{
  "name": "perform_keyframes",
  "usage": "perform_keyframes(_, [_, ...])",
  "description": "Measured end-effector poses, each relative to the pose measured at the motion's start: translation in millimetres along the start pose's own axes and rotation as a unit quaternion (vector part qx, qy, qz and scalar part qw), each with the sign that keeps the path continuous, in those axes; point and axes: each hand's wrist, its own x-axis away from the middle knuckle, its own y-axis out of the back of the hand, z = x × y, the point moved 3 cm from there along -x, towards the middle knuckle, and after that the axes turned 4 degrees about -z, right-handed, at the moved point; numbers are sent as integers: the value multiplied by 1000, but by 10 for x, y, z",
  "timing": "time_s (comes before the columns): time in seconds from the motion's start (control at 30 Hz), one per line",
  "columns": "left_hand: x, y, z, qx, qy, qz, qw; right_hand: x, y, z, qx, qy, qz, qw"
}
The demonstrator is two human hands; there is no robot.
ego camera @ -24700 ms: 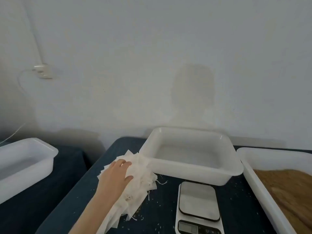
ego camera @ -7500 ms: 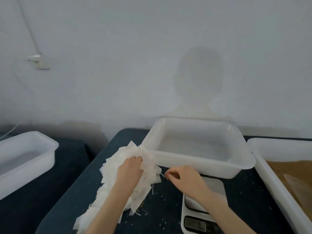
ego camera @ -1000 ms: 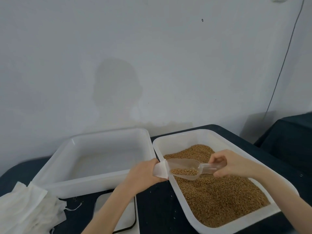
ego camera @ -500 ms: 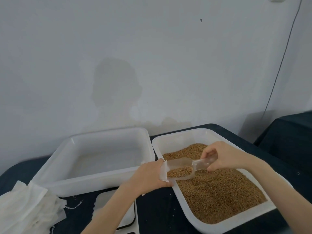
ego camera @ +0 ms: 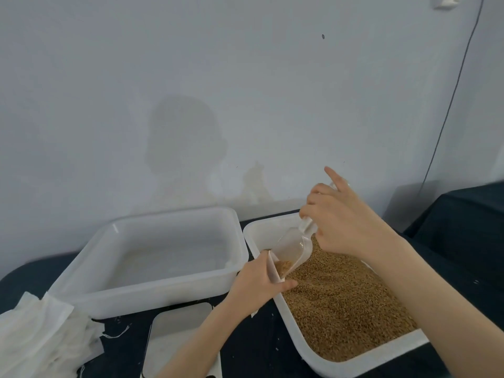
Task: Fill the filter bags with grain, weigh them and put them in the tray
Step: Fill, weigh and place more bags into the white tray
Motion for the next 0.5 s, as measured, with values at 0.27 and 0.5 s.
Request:
perform_keyframes(0.27, [20, 22, -5, 53, -20, -40, 998, -69, 159, 34, 35, 13, 10, 999])
perform_keyframes(0.5, [-2, 49, 50, 32, 8, -34, 999, -7, 92, -100, -28, -2, 13, 1000])
